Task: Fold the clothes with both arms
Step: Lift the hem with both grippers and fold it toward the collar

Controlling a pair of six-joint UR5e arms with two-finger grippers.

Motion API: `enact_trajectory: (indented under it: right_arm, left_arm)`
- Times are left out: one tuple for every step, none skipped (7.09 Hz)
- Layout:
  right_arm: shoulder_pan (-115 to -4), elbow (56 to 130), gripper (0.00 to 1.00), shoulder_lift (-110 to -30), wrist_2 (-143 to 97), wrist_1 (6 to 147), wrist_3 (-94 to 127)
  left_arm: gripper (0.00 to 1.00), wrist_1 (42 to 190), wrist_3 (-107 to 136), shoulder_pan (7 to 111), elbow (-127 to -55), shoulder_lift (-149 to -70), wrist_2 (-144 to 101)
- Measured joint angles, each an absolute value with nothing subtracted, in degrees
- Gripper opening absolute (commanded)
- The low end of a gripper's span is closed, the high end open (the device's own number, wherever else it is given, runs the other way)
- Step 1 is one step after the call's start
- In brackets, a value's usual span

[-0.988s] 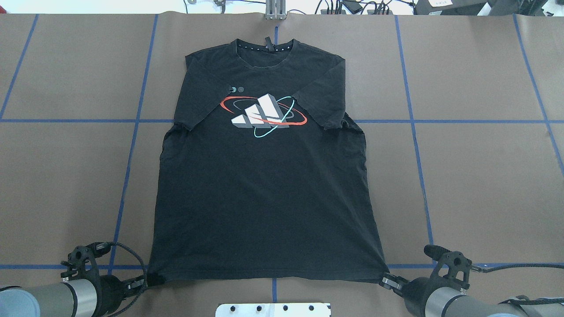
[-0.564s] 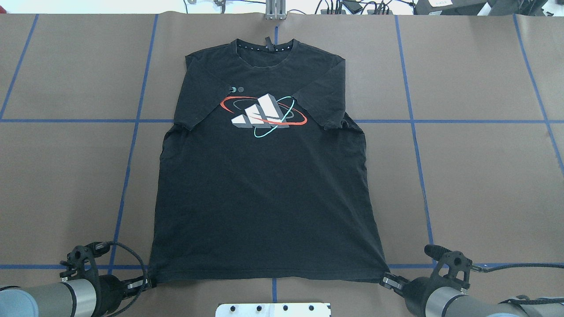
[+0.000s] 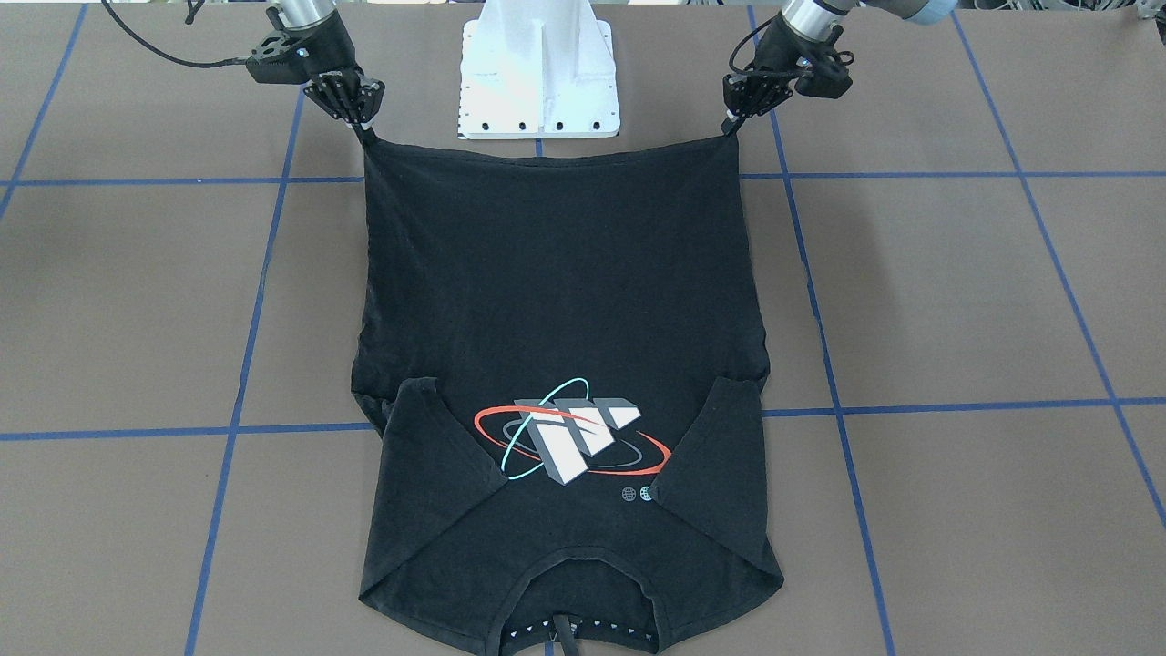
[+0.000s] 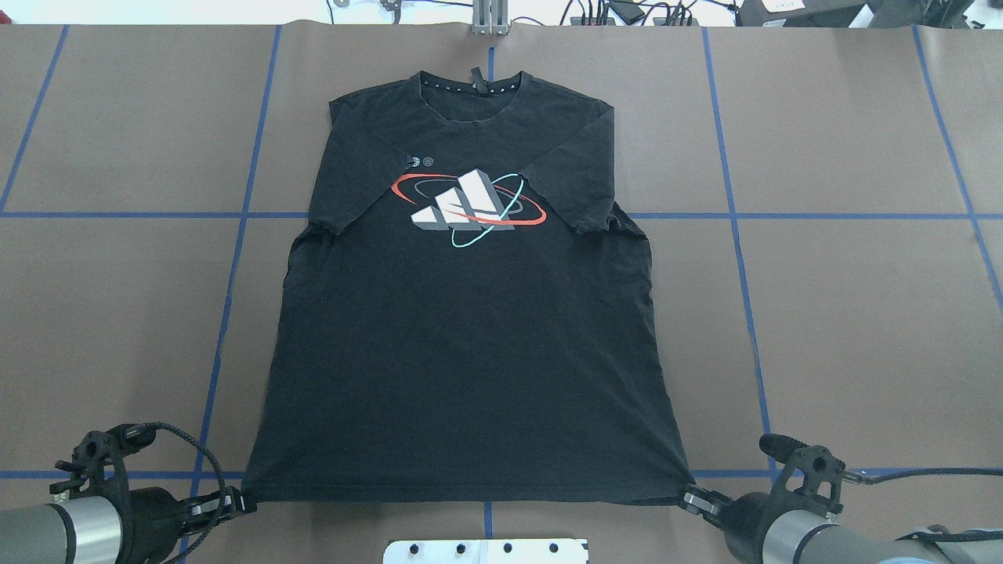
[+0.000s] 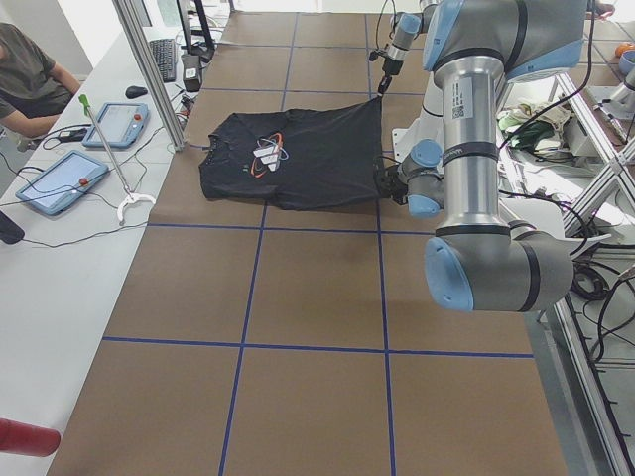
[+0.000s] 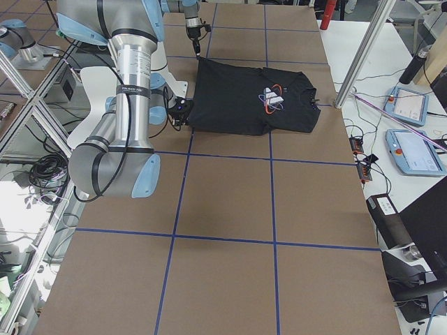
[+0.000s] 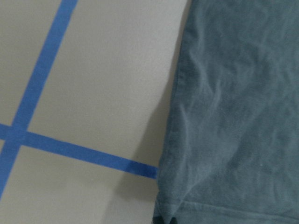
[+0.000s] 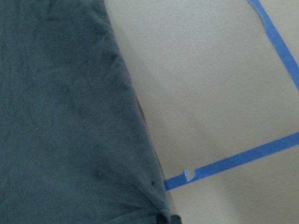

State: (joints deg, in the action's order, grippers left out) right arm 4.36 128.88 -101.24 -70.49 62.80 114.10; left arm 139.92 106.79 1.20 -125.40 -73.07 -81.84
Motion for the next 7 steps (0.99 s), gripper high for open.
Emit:
enact_trajectory:
  right_arm:
    - [4.39, 131.21, 0.00, -103.70, -70.98, 62.78, 114.14]
    - [4.38, 133.47, 0.00, -105.60, -71.50, 62.76, 114.16]
    - [4.20, 135.75, 0.00, -106.35, -72.02, 62.80, 114.15]
    - [2.17, 137.57, 0.00, -106.02, -73.89, 63.04, 113.96]
    - [-3.71, 138.26, 0.00, -104.63, -79.35, 64.11, 112.76]
    - [-11.77, 138.03, 0.00, -101.47, -86.94, 67.14, 109.54]
    - [-19.95, 136.40, 0.00, -95.20, -93.47, 73.27, 104.99]
  left_arm:
    - [0.00, 139.94, 106.79, 1.29, -128.15, -72.44, -81.96]
    - [0.00, 140.00, 106.77, 1.59, -130.47, -72.62, -82.23]
    - [0.00, 140.03, 106.43, 2.97, -132.28, -73.92, -83.46]
    - [0.00, 140.00, 104.85, 6.53, -132.87, -76.16, -86.09]
    - [0.00, 139.88, 101.08, 11.98, -132.41, -78.43, -89.77]
    - [0.00, 139.15, 96.25, 17.76, -130.57, -80.95, -93.04]
    - [0.00, 136.74, 91.02, 23.97, -127.21, -84.84, -95.83]
